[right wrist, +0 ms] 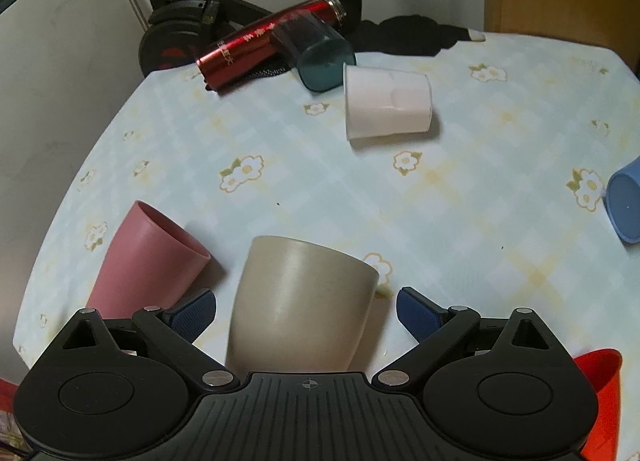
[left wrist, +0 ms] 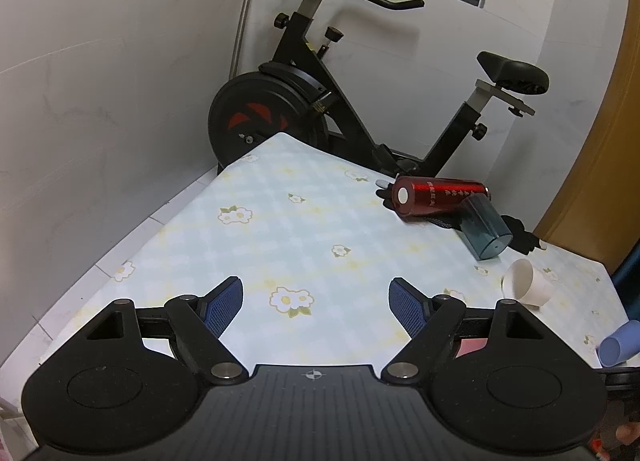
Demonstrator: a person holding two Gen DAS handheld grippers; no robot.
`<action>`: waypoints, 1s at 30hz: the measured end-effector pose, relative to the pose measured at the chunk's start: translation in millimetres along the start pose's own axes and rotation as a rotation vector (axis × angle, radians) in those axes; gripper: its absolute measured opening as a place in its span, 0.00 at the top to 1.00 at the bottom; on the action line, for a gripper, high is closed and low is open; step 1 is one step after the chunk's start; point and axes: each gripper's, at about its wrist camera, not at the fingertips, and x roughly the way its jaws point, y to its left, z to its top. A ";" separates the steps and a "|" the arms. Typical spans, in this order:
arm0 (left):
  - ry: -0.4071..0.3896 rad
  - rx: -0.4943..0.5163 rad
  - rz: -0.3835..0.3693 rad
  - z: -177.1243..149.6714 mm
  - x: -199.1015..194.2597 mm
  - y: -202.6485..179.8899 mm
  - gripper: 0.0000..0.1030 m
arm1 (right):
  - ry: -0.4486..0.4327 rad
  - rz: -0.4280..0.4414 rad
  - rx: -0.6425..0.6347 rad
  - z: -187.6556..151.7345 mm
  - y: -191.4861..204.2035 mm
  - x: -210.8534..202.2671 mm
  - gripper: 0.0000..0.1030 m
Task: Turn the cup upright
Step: 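Rotate the beige cup with the right tool until its opening faces up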
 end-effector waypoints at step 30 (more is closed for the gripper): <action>0.010 0.012 -0.058 -2.0 -5.0 -3.8 0.20 | -0.019 0.047 -0.041 -13.3 -0.9 -9.9 0.32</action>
